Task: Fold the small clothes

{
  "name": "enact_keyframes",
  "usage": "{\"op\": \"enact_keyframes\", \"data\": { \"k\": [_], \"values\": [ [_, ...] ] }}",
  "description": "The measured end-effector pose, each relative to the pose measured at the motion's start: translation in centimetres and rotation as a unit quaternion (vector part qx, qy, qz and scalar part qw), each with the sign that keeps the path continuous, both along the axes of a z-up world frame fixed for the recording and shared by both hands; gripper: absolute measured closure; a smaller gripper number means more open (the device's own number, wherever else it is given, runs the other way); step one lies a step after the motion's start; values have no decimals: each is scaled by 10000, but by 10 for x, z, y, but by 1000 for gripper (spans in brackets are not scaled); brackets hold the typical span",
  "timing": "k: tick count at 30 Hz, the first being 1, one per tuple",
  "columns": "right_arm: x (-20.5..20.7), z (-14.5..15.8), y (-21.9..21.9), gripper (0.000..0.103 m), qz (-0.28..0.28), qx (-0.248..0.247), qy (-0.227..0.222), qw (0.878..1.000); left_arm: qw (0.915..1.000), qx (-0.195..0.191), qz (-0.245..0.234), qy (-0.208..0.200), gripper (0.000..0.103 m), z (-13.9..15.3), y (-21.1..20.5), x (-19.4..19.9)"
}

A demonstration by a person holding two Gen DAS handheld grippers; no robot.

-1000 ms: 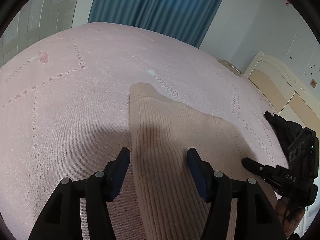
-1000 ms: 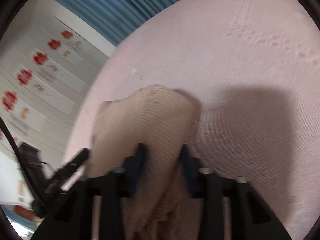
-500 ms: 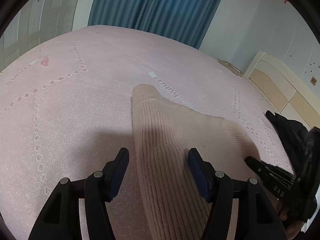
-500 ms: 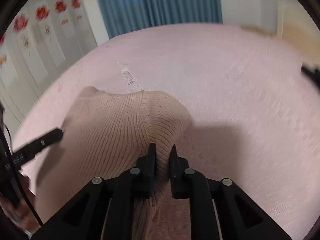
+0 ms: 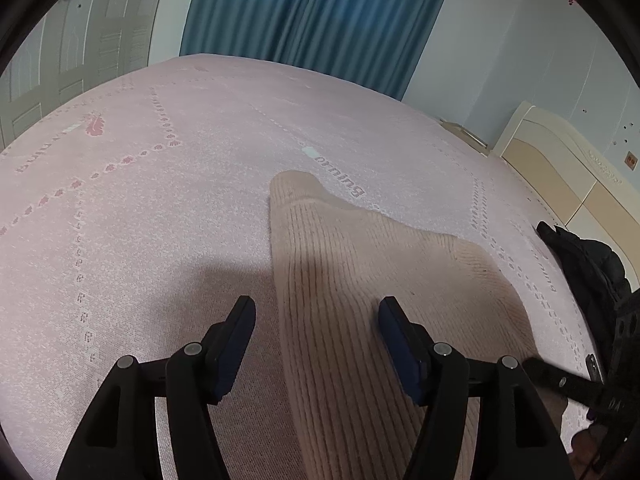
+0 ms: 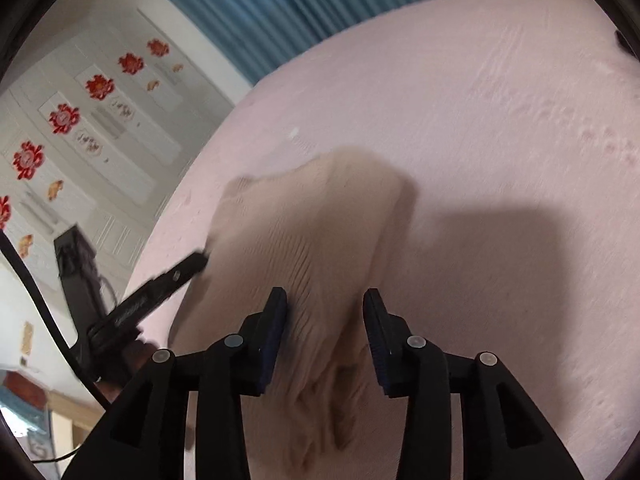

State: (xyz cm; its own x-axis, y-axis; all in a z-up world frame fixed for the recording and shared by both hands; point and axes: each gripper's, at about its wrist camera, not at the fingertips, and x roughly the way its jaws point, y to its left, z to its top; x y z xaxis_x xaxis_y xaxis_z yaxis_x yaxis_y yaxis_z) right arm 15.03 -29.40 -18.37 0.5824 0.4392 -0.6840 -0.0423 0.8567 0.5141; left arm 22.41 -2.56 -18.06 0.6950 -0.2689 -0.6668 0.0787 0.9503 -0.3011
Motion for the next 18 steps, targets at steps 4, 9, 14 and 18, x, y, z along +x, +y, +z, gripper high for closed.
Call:
{"op": "enact_keyframes", "data": {
  "k": [4,9,14,18],
  "values": [
    [-4,5,17,87,91,-526,-231,9983,9999,102,74,-85,40,2,0,-3],
    [-18,25,29,90,75,-1272,-983,9870,9998,37,168,-76,40,1,6,-4],
    [-1,8,26,90,-236,-1436,-254,9890,9998,89,148,-61,39,1,5,-5],
    [-2,13,29,85,-251,-1673,-373,9849,9996,185,187,-28,39,-1,4,-3]
  ]
}}
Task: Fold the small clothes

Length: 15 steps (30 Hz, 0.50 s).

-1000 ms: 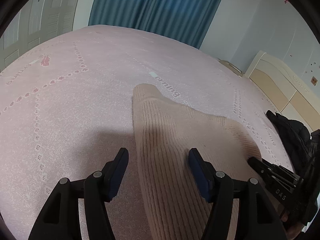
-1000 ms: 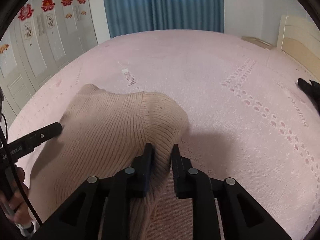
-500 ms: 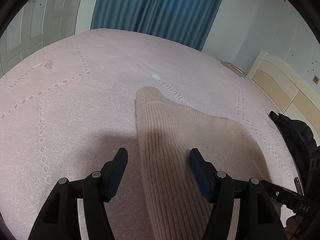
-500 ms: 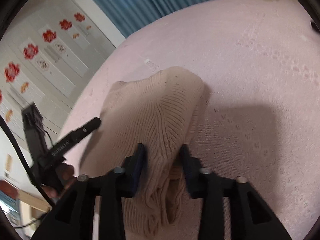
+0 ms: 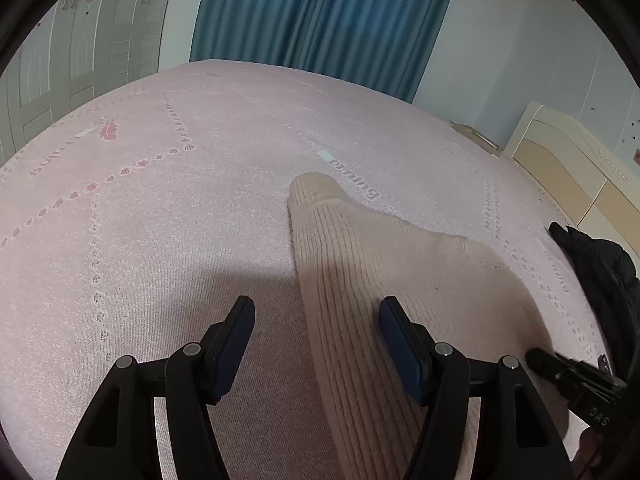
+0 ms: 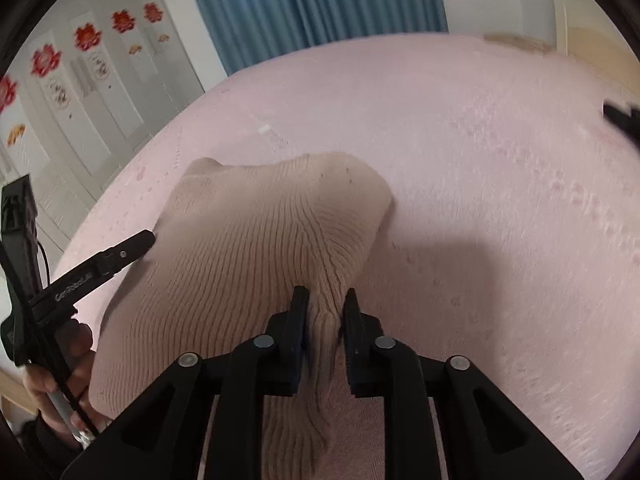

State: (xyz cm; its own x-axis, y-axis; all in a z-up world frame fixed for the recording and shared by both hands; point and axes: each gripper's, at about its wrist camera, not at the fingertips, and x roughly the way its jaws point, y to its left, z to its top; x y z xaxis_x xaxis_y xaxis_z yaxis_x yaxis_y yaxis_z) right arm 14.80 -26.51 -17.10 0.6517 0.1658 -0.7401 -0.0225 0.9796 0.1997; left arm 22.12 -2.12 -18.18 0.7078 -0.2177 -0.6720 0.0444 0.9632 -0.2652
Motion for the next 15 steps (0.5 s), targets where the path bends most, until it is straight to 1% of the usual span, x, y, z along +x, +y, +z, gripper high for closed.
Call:
{"op": "enact_keyframes", "data": {
  "k": [2,4,8,11,14,15],
  "values": [
    [-3,3,1,77,-11,-100,-117,9999,10000,-62,8,28,39,-1,2,2],
    [-2,4,-2,76,-45,3,-154,9999,9999,-117,14,69,39,-3,3,5],
    [-1,6,-18,75,-171,370,-157,9990,9993,-314,46,171,39,-8,7,11],
    [3,6,-26,75,-266,463,-140,9985,9987,-432,95,242,39,-12,9,18],
    [11,-2,-25,76,-299,354,-1,9989,9982,-519,138,262,41,-15,11,21],
    [12,-4,-24,76,-296,292,40,9991,9982,-522,137,252,43,-16,11,21]
  ]
}}
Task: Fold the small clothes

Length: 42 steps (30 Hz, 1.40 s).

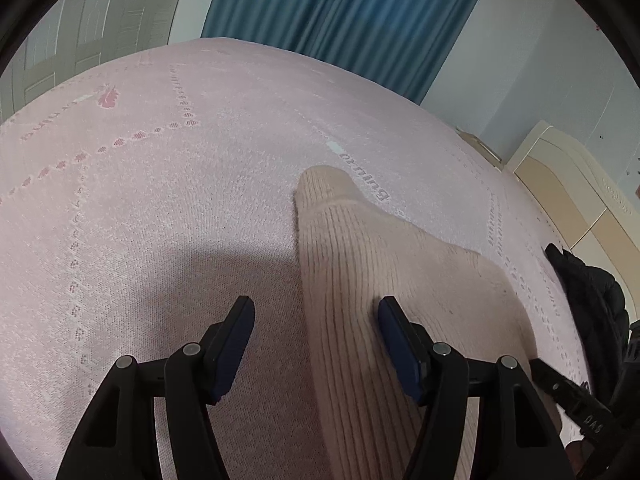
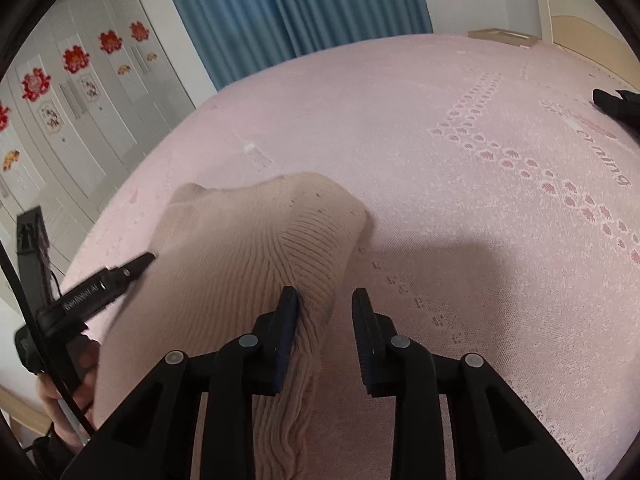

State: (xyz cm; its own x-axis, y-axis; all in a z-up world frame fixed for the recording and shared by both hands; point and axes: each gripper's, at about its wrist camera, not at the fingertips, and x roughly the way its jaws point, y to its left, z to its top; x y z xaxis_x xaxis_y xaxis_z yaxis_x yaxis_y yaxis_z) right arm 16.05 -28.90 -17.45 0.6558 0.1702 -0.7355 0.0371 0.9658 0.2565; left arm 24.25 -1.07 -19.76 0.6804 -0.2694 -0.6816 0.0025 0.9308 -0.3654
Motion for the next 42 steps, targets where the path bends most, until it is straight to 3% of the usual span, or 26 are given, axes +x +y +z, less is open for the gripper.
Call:
{"op": "enact_keyframes", "data": {
  "k": [10,14,20,23,28,31,32,35,42],
  "values": [
    [2,-4,8,80,42,-276,14,9996,9997,-22,-169,-165,78,2,-7,-3],
    [2,-5,8,80,49,-254,25,9997,9998,-89,-89,-136,78,2,-5,-2],
    [0,-5,9,80,24,-243,26,9997,9985,-527,76,102,57,-8,9,6],
    [0,-4,10,80,25,-290,14,9996,9961,-843,89,226,54,-15,15,14],
    [1,-5,12,80,36,-359,-42,9993,9938,-1057,113,317,51,-22,15,30],
    [2,-6,12,80,35,-381,-72,9992,9926,-1184,114,252,60,-23,15,35],
    [4,-6,12,80,35,-383,-69,9992,9925,-1205,72,203,75,-23,13,34],
    [6,-6,11,80,39,-375,-67,9993,9944,-1053,75,35,83,-18,7,31],
    [4,-4,8,79,57,-327,-73,9994,9969,-714,328,-54,79,-11,8,20]
  ]
}}
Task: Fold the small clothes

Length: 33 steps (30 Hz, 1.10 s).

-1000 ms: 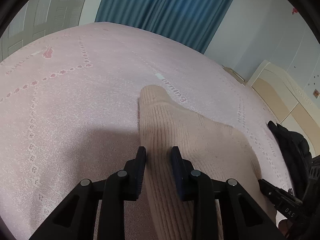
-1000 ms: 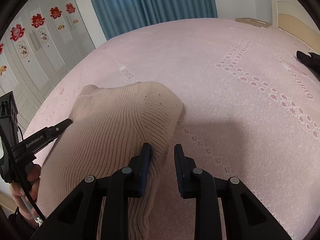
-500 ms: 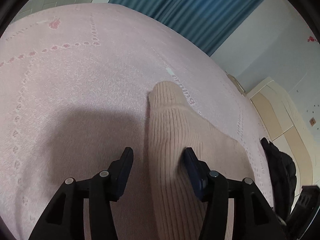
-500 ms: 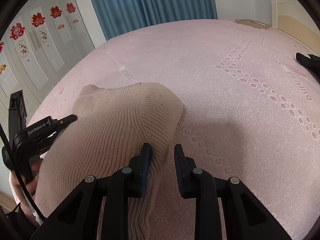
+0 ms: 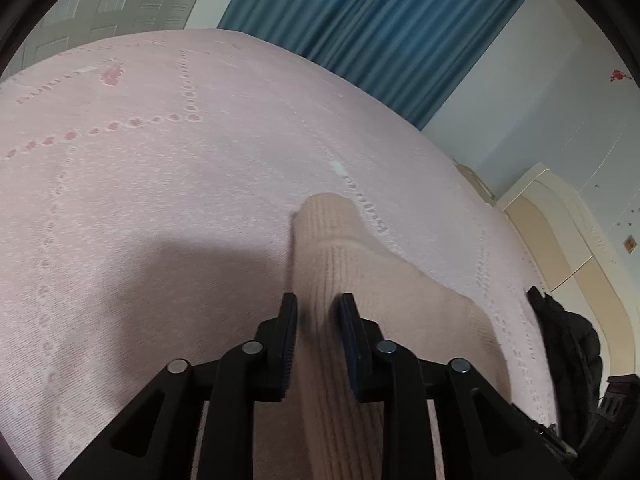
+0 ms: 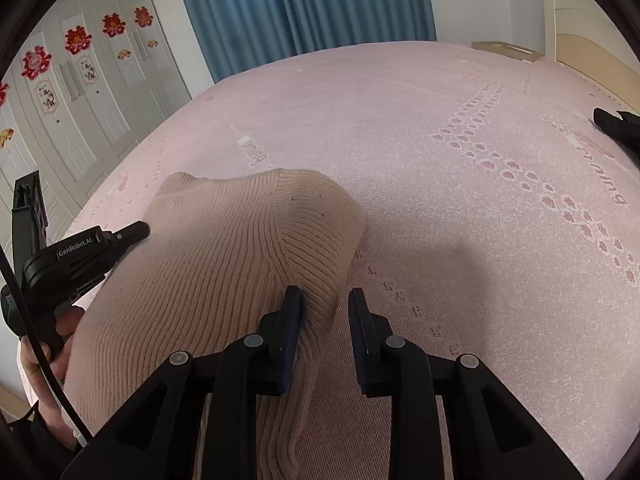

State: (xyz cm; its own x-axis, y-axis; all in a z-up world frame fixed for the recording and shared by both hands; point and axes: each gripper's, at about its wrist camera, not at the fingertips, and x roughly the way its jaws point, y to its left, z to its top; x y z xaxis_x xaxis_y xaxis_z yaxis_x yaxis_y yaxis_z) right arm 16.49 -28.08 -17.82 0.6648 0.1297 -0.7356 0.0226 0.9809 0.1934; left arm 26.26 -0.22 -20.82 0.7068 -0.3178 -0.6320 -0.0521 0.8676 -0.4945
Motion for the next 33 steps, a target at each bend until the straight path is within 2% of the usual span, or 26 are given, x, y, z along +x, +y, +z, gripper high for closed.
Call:
{"op": "enact_keyframes", "data": {
  "k": [9,12,15,18,19,22,27,31,33],
  "values": [
    [-6,7,-11,79,-161,199,-129,9996,9981,607,-78,-7,72,9,-5,-25],
    [-6,4,-7,79,-172,19,-49,9998,9963,851,-66,-85,67,14,-8,-38],
    [-7,1,3,80,-223,-402,31,9989,9957,901,-124,-156,63,20,-9,-52],
    [-10,0,9,87,-219,-593,-21,9980,9941,1043,-197,-214,60,23,-13,-64],
    [-11,0,10,95,-183,-580,-9,9981,9936,1091,-208,-229,60,24,-14,-67],
    [-13,-1,11,103,-184,-554,-40,9983,9920,1216,-211,-264,59,26,-18,-78],
    [-17,-3,-7,103,-515,-234,42,9984,9927,1158,-227,-262,58,29,-14,-95],
    [-22,-4,-23,100,-526,148,154,9984,9923,1179,-254,-289,54,31,-16,-108],
    [-30,2,-26,100,-536,142,81,9984,9920,1206,-243,-285,52,32,-15,-115]
  ]
}}
